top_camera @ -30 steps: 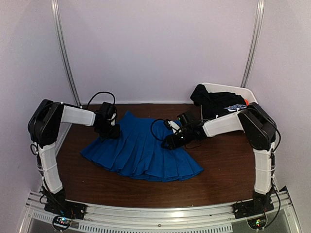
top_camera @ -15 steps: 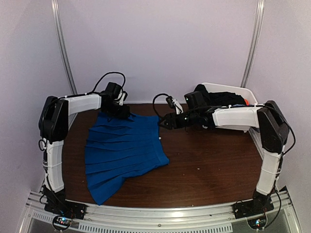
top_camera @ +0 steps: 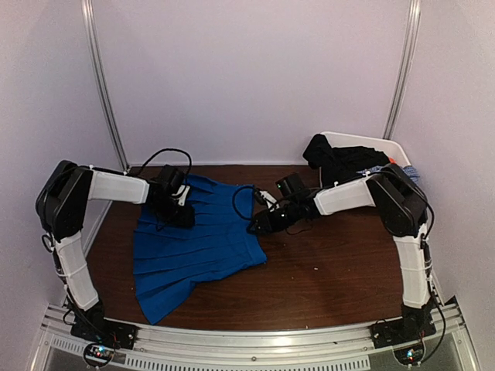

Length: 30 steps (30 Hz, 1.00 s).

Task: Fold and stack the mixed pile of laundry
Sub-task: Move the flattened skirt to the center of the board.

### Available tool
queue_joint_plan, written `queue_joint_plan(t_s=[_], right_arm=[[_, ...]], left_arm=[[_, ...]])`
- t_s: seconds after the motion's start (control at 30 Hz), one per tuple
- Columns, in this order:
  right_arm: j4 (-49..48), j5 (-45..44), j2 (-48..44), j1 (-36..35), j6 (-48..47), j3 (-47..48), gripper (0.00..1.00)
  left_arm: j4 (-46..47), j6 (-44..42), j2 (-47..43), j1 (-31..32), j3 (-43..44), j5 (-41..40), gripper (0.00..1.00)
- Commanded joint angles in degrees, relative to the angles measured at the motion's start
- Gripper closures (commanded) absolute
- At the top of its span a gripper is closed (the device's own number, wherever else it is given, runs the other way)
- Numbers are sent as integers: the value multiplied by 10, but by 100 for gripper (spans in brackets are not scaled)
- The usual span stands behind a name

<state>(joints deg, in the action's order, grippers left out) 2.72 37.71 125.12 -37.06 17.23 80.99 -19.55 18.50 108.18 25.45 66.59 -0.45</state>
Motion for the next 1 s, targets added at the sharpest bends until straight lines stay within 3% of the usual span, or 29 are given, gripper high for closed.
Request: queue_joint_plan(t_s=[0.0,0.23,0.37,0.47,0.6,0.73,0.97], right_arm=[[-25,2,-32,6,-3,-64,50],[-61,-18,-82,19,28,-207,65],[-77,-41,-163,59,41,-305,66],[-45,-66,-219,68,19,-316,59],[-40,-13,-271,58,-19,-302,51],[-25,-29,-327,5,-106,-307,44],[-13,-80,-339,-68,-225,-315,40]], left_arm=[[66,0,59,6,26,14,51],[56,-2,157,74,135,44,57],[38,10,178,107,182,51,56],[38,21,164,108,183,57,53],[33,-5,89,108,153,22,42],[40,-26,-28,108,69,-13,33],[93,-5,-211,107,-109,33,20]])
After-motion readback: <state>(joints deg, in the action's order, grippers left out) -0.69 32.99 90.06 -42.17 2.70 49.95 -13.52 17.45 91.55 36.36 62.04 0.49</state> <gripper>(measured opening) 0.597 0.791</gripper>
